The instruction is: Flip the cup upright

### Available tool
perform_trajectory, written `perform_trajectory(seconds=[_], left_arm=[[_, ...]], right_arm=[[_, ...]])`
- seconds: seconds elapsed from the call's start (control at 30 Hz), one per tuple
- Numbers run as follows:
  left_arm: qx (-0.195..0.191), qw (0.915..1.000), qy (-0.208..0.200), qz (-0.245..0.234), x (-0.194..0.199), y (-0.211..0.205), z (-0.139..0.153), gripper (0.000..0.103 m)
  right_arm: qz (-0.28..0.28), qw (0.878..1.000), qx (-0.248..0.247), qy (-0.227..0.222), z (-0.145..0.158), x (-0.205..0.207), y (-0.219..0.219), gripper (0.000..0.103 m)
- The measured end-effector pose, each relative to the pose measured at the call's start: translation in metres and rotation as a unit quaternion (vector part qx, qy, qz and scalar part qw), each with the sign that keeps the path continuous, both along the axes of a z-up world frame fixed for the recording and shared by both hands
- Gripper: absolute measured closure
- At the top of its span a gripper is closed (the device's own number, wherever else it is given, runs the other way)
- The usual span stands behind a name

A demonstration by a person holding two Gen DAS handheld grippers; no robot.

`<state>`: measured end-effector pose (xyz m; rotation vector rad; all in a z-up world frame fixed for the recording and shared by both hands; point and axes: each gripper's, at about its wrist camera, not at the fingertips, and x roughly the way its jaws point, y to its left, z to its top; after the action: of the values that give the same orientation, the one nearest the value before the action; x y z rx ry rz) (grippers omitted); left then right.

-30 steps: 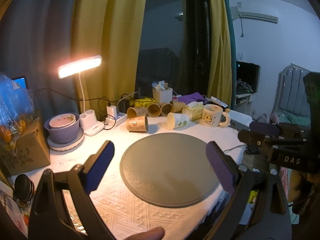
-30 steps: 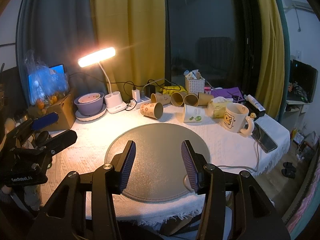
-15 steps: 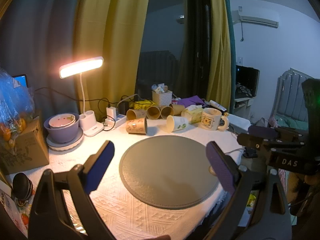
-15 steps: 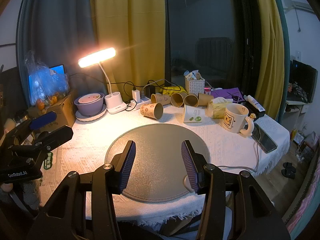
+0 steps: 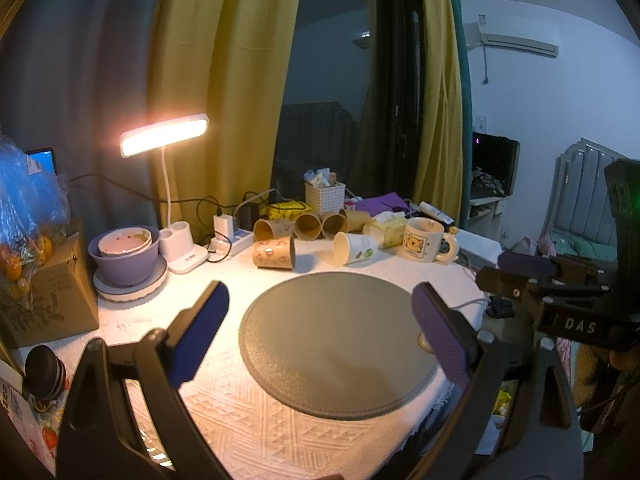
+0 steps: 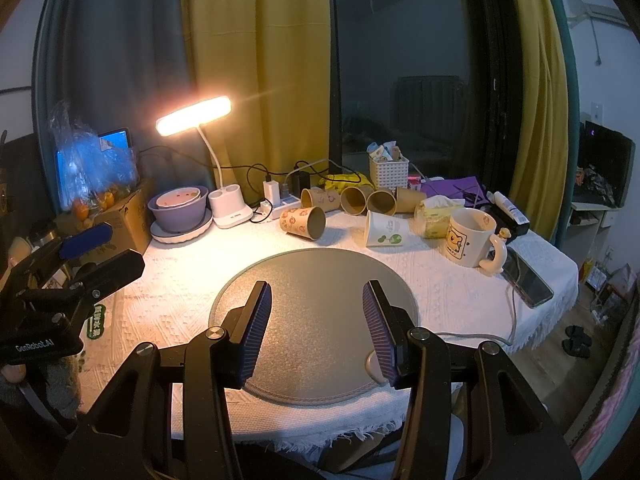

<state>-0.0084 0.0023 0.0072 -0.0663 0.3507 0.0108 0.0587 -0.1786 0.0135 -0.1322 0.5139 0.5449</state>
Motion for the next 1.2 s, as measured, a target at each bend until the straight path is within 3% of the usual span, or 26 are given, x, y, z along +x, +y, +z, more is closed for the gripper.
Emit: perform_trajectory(seconds=[0.77,1.2], left_arm=[[0.0,0.9998,-0.014,-0.015,0.009,0.0,0.011,0.009],[0.041,0.9979,0.041,-0.028,0.078,0.001,-0.007,0.009]], right_arm=[[0.001,1.0,-0.002,0.0,0.004,0.006,-0.003,0.053],[0.007,0.999,-0.009,0.037,-0.022,0.075,0.002,0.053]])
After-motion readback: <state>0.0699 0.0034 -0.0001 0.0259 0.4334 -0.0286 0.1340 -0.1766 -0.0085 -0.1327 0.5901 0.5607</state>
